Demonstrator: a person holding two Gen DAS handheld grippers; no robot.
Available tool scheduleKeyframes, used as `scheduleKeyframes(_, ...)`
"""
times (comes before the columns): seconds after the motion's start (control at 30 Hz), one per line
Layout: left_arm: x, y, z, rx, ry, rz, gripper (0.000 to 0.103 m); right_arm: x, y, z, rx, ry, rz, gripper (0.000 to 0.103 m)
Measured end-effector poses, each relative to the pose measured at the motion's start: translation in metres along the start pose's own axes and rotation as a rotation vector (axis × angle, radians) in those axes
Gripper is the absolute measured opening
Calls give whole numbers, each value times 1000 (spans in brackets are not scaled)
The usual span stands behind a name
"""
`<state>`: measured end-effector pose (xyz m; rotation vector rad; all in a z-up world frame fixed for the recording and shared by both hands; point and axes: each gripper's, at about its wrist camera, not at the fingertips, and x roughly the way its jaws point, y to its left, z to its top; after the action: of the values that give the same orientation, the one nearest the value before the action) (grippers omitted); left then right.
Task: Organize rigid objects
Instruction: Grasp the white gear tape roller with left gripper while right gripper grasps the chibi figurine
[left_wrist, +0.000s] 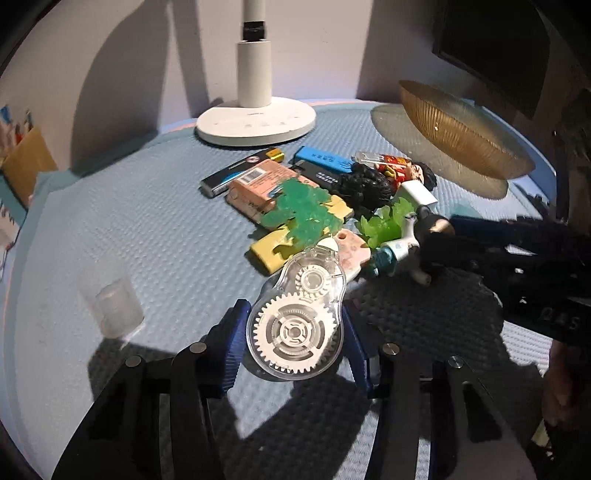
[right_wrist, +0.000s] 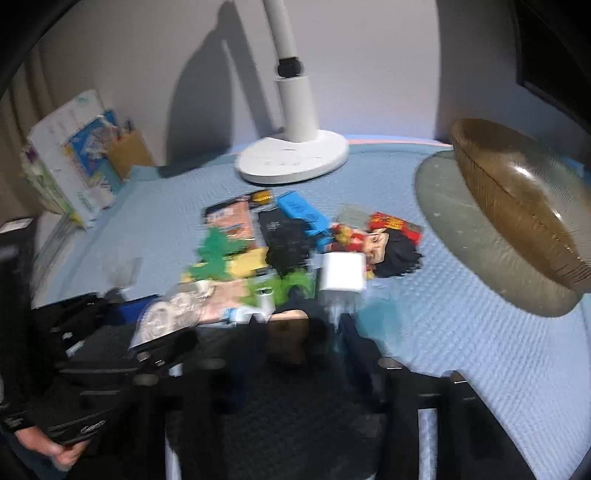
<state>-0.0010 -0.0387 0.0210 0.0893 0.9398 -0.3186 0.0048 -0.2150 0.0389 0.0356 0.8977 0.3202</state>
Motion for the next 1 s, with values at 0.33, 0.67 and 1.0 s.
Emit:
scheduleKeyframes(0.33, -22, 0, -33, -61, 0, -9, 46, -17, -21, -44, 241, 144, 173, 22)
scheduleKeyframes(0.67, -21, 8, -37, -92, -17, -40, 46, 2, -20, -7, 96, 94, 96, 76)
scheduleKeyframes(1.0, -21, 3, -39, -76, -27, -16, 46, -15, -33, -30, 376, 166, 256, 41)
